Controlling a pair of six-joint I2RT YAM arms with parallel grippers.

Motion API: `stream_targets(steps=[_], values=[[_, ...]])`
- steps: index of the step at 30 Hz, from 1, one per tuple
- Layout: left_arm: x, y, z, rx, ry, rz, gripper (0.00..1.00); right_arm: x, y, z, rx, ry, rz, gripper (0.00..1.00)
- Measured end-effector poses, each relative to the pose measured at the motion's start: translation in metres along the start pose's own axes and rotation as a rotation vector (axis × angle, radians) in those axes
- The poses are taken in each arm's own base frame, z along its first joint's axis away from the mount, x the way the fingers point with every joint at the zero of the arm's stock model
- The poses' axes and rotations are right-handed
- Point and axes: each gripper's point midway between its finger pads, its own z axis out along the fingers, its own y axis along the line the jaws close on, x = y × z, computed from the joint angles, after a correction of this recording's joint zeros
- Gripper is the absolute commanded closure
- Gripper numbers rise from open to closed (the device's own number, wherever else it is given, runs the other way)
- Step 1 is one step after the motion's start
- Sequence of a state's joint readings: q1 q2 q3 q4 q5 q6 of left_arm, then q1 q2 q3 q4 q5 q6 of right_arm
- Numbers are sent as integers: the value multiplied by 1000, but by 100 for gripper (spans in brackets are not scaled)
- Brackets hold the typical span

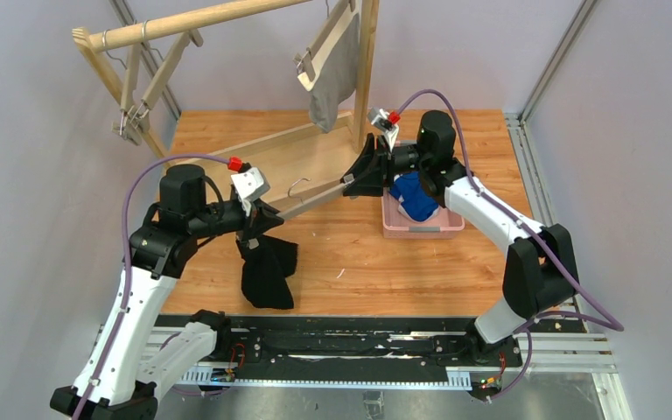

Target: Remove the underwear clipped to the hanger

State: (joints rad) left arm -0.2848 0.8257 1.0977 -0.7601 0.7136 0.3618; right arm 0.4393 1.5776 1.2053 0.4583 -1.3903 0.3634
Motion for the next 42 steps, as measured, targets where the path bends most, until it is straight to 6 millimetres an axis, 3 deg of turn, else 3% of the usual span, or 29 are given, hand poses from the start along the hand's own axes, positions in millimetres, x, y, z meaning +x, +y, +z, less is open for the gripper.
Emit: stream_targets(steps=[8, 10, 12, 17, 21, 25, 27, 30, 37, 42], values=[[-4, 2, 1, -9, -13, 0, 100, -13, -3, -4, 116, -29, -9, 45], [-7, 2, 0, -12, -22, -3, 100, -25, 2, -8, 172, -44, -52, 35], [-12, 2, -1, -16, -37, -4, 100, -38, 9, -13, 239, -65, -109, 31], [-30, -2, -8, -26, -108, -6, 100, -56, 25, -34, 421, -139, -220, 27], [-53, -8, -16, -29, -210, -2, 100, -47, 22, -51, 565, -198, -231, 25], [-75, -15, -19, -7, -337, -18, 100, -19, 10, -63, 663, -251, -168, 19], [-82, -15, -17, 6, -383, -32, 100, -9, 5, -63, 673, -278, -128, 18], [-84, -11, -9, 23, -416, -70, 100, -10, 1, -60, 650, -345, -101, 17], [-83, -3, 13, 18, -442, -181, 100, -41, -1, -48, 490, -558, -110, 19], [-98, -10, 25, 49, -494, -219, 100, -52, -6, -41, 400, -632, -72, 19]])
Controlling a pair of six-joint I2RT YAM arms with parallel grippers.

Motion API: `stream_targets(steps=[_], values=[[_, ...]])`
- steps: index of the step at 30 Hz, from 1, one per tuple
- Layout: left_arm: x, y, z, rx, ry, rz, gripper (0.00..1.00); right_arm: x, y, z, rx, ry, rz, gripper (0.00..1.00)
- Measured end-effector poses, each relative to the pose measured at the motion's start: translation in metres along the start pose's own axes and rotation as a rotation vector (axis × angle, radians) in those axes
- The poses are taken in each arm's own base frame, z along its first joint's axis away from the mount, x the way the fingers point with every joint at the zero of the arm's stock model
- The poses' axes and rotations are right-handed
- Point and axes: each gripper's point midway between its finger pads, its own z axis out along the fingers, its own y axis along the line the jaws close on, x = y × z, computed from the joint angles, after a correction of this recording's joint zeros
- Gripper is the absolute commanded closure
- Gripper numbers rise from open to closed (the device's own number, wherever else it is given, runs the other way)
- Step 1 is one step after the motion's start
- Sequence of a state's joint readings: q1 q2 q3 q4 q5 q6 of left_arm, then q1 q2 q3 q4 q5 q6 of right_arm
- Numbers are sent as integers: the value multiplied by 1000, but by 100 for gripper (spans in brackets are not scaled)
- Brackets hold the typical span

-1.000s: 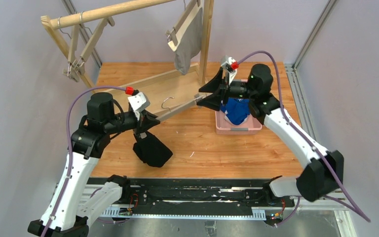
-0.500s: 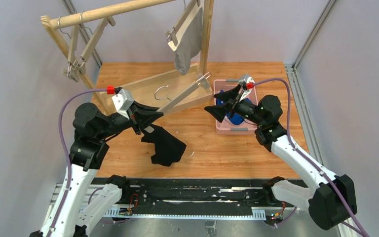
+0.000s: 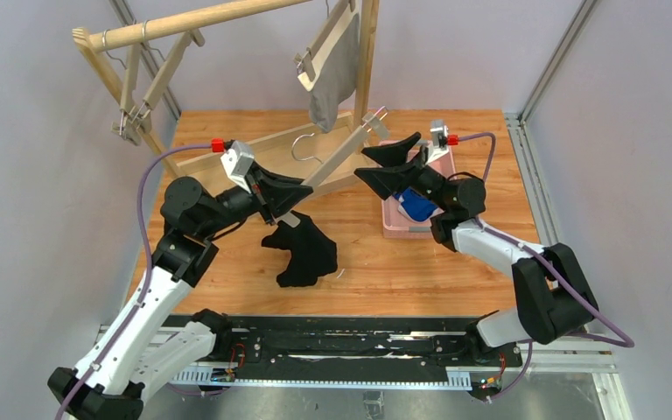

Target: Remove the underwear clipped to the hanger

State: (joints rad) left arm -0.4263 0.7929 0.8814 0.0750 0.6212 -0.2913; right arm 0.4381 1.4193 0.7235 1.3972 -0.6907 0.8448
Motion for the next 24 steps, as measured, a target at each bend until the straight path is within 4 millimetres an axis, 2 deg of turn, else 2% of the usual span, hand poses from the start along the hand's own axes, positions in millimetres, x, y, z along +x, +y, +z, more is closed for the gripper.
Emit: stream_targets(steps=[10, 18, 24], values=[[7, 2, 23, 12, -54, -113, 100, -37, 29, 10, -101, -94, -70, 18], [3, -15, 34, 82, -79, -142, 100, -42, 37, 14, -126, -106, -72, 18], [9, -26, 46, 129, -71, -155, 100, -47, 44, 18, -148, -117, -81, 18]])
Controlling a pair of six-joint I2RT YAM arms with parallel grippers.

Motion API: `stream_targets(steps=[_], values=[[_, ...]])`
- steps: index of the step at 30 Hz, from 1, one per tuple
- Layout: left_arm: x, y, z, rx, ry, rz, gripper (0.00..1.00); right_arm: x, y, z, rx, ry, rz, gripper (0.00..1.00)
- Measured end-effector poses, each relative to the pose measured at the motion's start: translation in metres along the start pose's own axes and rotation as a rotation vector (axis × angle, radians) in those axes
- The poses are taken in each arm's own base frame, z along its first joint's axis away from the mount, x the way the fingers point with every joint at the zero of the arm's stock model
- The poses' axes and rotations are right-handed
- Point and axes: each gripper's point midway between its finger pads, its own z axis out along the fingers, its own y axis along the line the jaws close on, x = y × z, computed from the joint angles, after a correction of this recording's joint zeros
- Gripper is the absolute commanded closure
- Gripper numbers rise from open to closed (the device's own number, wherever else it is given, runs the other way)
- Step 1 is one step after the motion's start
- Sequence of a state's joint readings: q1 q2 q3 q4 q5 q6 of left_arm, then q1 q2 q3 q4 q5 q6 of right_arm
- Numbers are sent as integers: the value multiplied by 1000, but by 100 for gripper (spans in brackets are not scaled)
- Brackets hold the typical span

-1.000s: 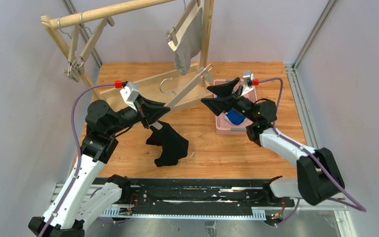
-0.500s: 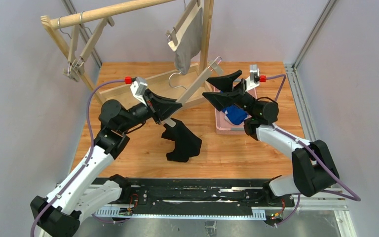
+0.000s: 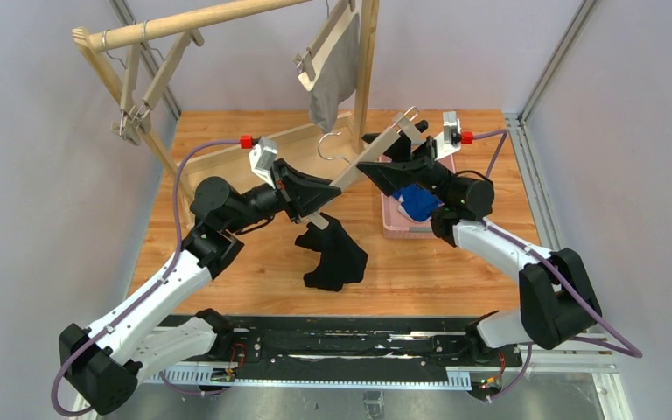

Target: Remove the underwear clipped to the hanger

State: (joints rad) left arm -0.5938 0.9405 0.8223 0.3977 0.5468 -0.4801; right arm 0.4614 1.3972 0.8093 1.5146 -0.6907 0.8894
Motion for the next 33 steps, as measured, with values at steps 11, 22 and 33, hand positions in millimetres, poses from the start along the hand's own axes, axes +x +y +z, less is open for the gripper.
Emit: stream_targets(steps=[11, 22, 33], values=[[-1, 3, 7, -20, -40, 9, 100, -11, 18, 11, -64, -17, 47, 99], [-2, 5, 6, -21, -65, 16, 75, -12, 23, 11, -74, -13, 90, 100], [2, 6, -3, -42, -88, 2, 53, -16, 29, 11, -91, -9, 29, 99]])
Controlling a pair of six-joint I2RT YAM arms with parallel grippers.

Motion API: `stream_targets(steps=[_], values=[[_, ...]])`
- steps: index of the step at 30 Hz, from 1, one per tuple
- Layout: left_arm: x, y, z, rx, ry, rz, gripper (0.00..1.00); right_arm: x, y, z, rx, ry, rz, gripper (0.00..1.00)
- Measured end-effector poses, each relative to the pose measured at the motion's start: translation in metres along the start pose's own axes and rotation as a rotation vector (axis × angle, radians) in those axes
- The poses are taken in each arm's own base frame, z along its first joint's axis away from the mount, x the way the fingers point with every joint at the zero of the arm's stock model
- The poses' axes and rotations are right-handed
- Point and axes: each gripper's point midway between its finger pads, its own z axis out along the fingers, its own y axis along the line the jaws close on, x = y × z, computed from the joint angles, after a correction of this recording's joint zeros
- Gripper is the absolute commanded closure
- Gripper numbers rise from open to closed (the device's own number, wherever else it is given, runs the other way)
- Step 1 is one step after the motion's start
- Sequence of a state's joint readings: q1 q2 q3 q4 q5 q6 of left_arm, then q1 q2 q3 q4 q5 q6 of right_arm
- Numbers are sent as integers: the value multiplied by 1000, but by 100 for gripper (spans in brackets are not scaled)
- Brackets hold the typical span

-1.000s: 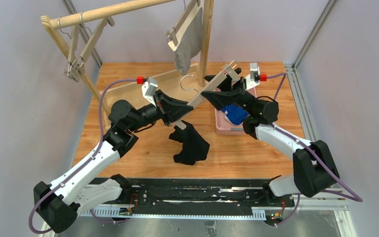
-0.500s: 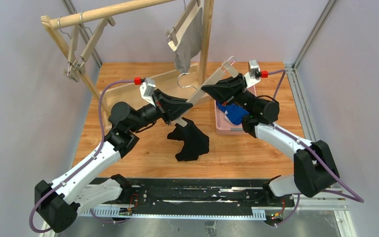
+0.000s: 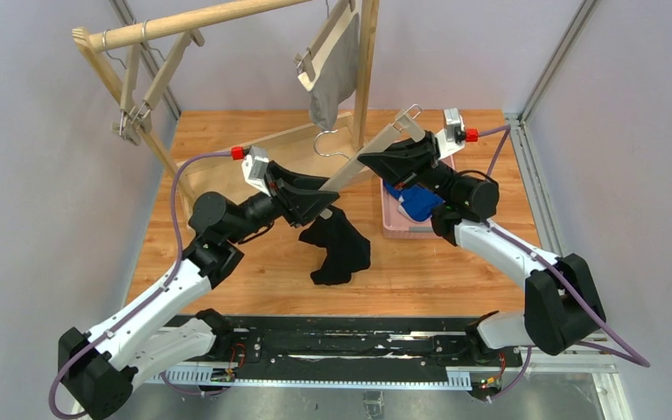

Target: Remove the underwear clipped to the hanger

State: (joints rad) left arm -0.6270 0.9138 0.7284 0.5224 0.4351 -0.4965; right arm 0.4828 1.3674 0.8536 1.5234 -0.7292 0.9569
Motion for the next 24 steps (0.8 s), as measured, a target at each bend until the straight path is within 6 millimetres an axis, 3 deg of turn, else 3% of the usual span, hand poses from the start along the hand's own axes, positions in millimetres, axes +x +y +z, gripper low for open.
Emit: stream_targets(steps=[7, 12, 17, 24], values=[[-12, -11, -18, -2, -48, 71, 40, -8, 8, 1, -14, -11, -20, 99], [-18, -13, -25, -15, -60, 111, 39, -12, 13, 2, -21, -17, -30, 99], [-14, -8, -27, -40, -45, 119, 30, -18, 20, 2, -32, -25, -41, 99], [-7, -3, -25, -51, -21, 108, 30, -23, 28, 1, -43, -34, -53, 99]])
